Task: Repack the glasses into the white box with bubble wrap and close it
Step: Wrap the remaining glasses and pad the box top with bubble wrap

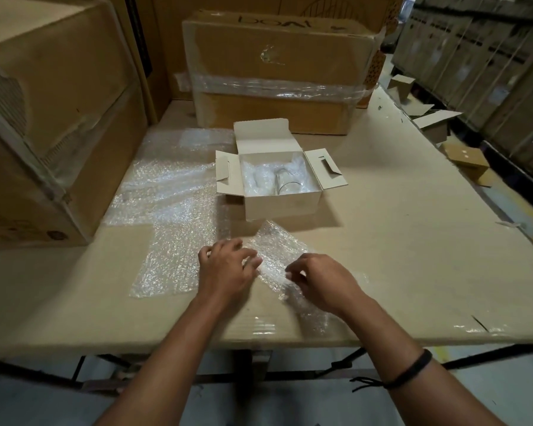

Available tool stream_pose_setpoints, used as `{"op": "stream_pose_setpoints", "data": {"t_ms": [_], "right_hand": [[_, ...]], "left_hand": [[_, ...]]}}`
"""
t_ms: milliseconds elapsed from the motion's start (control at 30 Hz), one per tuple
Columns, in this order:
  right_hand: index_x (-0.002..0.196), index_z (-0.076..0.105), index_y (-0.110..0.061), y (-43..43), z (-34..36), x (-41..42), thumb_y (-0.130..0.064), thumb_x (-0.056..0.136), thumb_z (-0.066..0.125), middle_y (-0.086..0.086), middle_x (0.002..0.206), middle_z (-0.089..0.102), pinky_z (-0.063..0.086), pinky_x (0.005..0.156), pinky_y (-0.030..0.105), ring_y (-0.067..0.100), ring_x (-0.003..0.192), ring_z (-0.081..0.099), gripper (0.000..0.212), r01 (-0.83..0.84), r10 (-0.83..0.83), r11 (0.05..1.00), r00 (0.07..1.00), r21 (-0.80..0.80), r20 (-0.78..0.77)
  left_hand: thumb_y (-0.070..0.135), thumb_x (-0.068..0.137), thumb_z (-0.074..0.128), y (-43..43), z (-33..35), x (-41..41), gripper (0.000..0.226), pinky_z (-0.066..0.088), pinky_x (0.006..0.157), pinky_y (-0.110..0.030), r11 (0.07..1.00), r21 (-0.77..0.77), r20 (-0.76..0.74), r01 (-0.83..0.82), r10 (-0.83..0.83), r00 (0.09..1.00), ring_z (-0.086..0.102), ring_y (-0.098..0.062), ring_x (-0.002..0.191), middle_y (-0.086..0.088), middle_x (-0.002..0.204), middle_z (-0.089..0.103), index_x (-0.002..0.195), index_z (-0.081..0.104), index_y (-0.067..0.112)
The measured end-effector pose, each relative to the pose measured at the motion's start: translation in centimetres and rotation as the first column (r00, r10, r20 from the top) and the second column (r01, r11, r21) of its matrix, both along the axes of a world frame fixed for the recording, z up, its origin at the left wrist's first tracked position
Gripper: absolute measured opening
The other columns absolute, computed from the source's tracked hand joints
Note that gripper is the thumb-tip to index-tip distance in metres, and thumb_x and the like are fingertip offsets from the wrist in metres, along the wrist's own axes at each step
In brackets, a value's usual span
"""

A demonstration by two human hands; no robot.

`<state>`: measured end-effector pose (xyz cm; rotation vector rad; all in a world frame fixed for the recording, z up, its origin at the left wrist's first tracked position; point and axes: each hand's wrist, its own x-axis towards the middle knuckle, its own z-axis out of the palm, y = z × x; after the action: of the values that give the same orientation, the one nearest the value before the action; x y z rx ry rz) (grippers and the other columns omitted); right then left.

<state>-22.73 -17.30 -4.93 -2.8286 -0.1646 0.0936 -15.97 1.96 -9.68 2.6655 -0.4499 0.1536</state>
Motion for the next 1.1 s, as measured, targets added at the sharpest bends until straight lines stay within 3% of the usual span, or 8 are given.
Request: {"op": "stream_pose_setpoints", "data": {"t_ms": [167, 367, 467, 567, 733, 900, 1000, 1100], "right_hand": [[0.137, 0.048, -0.022, -2.5, 0.2, 0.4, -0.050, 0.083, 0.067, 0.005, 0.133, 0.055, 0.044, 0.095, 0.040, 0.026, 0.117, 0.053, 0.063, 0.357, -0.362, 0.925, 0.932, -0.130, -0.016], [0.089, 0.059, -0.021, -3.9, 0.2, 1.9, -0.043, 0.063, 0.088, -0.002, 0.089, 0.067, 0.047, 0.066, 0.029, 0.018, 0.079, 0.060, 0.044, 0.475, -0.421, 0.876, 0.839, 0.086, -0.343], [0.068, 0.048, -0.019, -3.7, 0.5, 2.4, -0.028, 0.063, 0.086, -0.004, 0.066, 0.055, 0.032, 0.051, 0.028, 0.015, 0.060, 0.047, 0.040, 0.426, -0.374, 0.897, 0.874, 0.118, -0.311], [0.068, 0.048, -0.018, -3.8, 0.7, 2.9, -0.018, 0.069, 0.077, -0.002, 0.067, 0.055, 0.033, 0.051, 0.029, 0.021, 0.062, 0.050, 0.029, 0.363, -0.326, 0.922, 0.915, 0.135, -0.236], [0.076, 0.051, -0.024, -4.1, 0.9, 3.2, -0.005, 0.076, 0.067, -0.005, 0.073, 0.053, 0.032, 0.066, 0.033, 0.029, 0.081, 0.054, 0.024, 0.263, -0.260, 0.965, 0.956, -0.002, 0.137], [0.091, 0.067, -0.028, -4.7, 0.4, 1.9, -0.018, 0.077, 0.065, -0.007, 0.105, 0.065, 0.040, 0.082, 0.034, 0.023, 0.099, 0.054, 0.017, 0.044, -0.040, 0.992, 0.998, -0.116, 0.042], [0.090, 0.072, -0.029, -4.9, 0.1, 1.1, -0.049, 0.082, 0.065, -0.011, 0.107, 0.064, 0.044, 0.083, 0.033, 0.018, 0.096, 0.057, 0.023, 0.010, -0.015, 0.997, 0.997, -0.070, -0.070], [0.092, 0.073, -0.026, -4.8, 0.1, 1.4, -0.038, 0.089, 0.061, -0.009, 0.100, 0.069, 0.047, 0.079, 0.033, 0.018, 0.091, 0.062, 0.017, 0.041, -0.047, 0.996, 0.996, -0.074, -0.074]], "left_hand": [[0.048, 0.091, 0.051, -0.1, 0.5, 0.7, 0.023, 0.017, 0.105, -0.042, 1.000, 0.009, 0.015, -0.005, 0.004, 1.000, 0.046, -0.010, 0.120, 0.011, 0.127, 0.058, 0.099, 0.067, 0.033], [0.058, 0.083, 0.058, -1.2, 1.5, 1.7, 0.027, 0.024, 0.099, -0.040, 0.997, 0.023, 0.038, -0.071, 0.070, 0.997, 0.048, -0.012, 0.109, 0.012, 0.116, 0.061, 0.090, 0.063, 0.032], [0.053, 0.071, 0.075, -2.0, 1.9, 3.2, 0.081, 0.020, 0.101, -0.040, 0.998, -0.065, -0.145, 0.010, -0.019, 0.989, 0.039, -0.018, 0.128, 0.008, 0.138, 0.048, 0.140, 0.036, 0.035], [0.038, 0.062, 0.086, -2.2, 1.8, 5.2, 0.115, 0.020, 0.101, -0.036, 0.965, -0.256, -0.368, -0.056, -0.043, 0.929, 0.035, -0.027, 0.133, 0.001, 0.143, 0.046, 0.149, 0.010, 0.043], [0.008, 0.070, 0.079, -1.6, 2.0, 5.4, 0.033, 0.039, 0.101, -0.048, 0.926, -0.377, -0.230, -0.006, -0.087, 0.969, 0.055, -0.024, 0.104, 0.008, 0.096, 0.062, 0.092, 0.070, 0.030], [0.006, 0.065, 0.082, 1.2, 0.4, 5.0, 0.048, 0.037, 0.105, -0.051, 0.945, -0.307, -0.303, 0.116, -0.213, 0.929, 0.058, -0.018, 0.106, 0.016, 0.103, 0.066, 0.080, 0.068, 0.049], [-0.008, 0.076, 0.057, 2.5, 1.0, 4.7, 0.046, 0.030, 0.113, -0.046, 0.939, -0.315, -0.337, 0.139, -0.248, 0.908, 0.057, -0.010, 0.112, 0.013, 0.116, 0.066, 0.093, 0.077, 0.030], [0.022, 0.074, 0.046, 3.2, 2.1, 4.1, 0.034, 0.030, 0.111, -0.049, 0.894, -0.431, -0.394, 0.118, -0.305, 0.867, 0.059, -0.008, 0.110, 0.015, 0.114, 0.067, 0.078, 0.077, 0.036]]}}
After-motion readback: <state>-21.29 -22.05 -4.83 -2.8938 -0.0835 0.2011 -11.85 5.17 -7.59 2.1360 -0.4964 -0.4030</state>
